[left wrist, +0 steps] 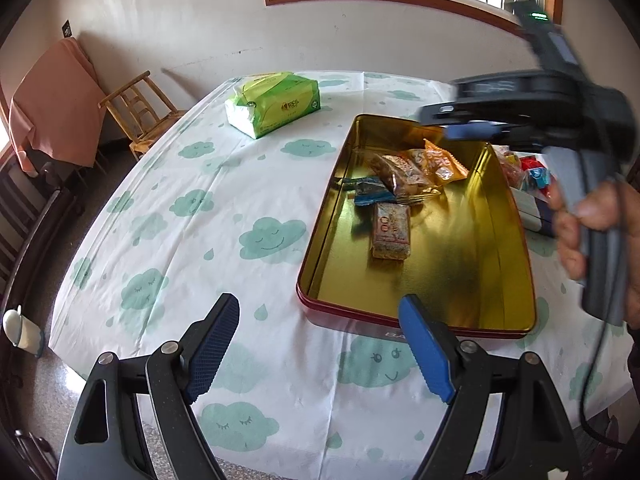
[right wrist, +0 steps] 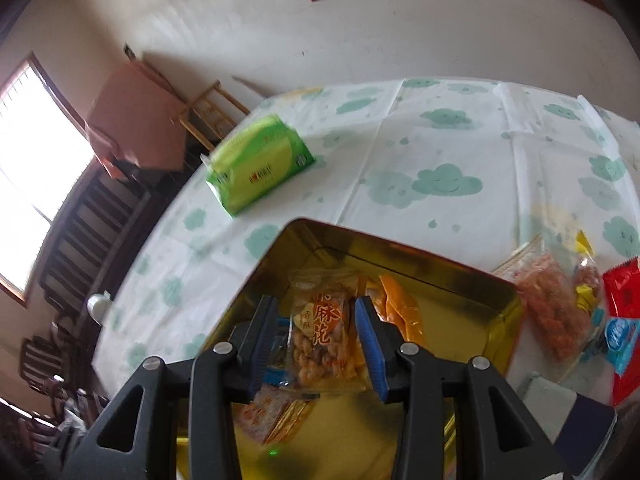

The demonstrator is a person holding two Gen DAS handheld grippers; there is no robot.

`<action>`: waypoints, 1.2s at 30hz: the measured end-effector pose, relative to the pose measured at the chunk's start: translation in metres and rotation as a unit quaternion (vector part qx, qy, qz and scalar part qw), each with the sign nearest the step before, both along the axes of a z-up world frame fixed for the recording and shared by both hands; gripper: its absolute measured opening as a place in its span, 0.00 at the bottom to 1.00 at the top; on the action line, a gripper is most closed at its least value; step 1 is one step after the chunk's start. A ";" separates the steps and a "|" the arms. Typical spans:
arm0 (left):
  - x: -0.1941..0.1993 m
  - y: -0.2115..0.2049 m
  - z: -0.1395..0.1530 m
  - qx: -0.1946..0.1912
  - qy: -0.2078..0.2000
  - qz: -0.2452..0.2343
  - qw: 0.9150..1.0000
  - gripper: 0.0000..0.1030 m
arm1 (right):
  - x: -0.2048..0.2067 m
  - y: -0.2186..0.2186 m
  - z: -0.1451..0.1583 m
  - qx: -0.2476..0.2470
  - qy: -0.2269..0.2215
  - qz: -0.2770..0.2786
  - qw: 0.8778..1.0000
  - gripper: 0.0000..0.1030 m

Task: Organize snacks
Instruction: 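Grasp the grey rice-cake block with the right gripper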

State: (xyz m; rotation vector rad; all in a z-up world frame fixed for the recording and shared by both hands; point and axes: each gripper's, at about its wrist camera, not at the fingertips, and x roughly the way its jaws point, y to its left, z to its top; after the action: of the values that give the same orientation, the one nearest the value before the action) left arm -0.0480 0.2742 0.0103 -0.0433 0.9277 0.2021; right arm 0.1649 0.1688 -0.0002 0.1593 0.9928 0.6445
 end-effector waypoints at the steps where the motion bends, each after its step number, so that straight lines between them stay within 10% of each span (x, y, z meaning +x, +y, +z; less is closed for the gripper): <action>1: -0.002 -0.002 0.002 0.002 -0.003 -0.002 1.000 0.77 | -0.006 -0.011 0.006 0.011 -0.011 -0.001 1.000 0.40; 8: -0.005 -0.022 0.018 0.007 -0.021 -0.034 0.999 0.78 | -0.069 -0.133 0.025 -0.020 -0.100 -0.022 0.995 0.46; 15: 0.000 -0.058 0.027 0.000 -0.017 -0.066 0.998 0.79 | -0.096 -0.260 -0.005 -0.111 -0.075 -0.108 0.985 0.47; 27: 0.017 -0.125 0.041 0.002 -0.012 -0.161 0.987 0.80 | -0.062 -0.263 -0.044 -0.100 -0.041 -0.099 0.989 0.52; 33: 0.037 -0.170 0.046 0.005 -0.018 -0.286 0.958 0.80 | -0.054 -0.264 -0.054 -0.105 -0.045 -0.080 0.990 0.34; 36: 0.052 -0.200 0.052 0.031 -0.005 -0.388 0.921 0.80 | -0.065 -0.282 -0.047 -0.125 -0.072 -0.086 0.986 0.34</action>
State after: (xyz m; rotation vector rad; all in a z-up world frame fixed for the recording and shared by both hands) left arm 0.0037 0.0742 0.0621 0.3802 0.8657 -0.5076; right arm 0.1000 -0.1135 -0.0472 -0.0235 0.9013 0.3635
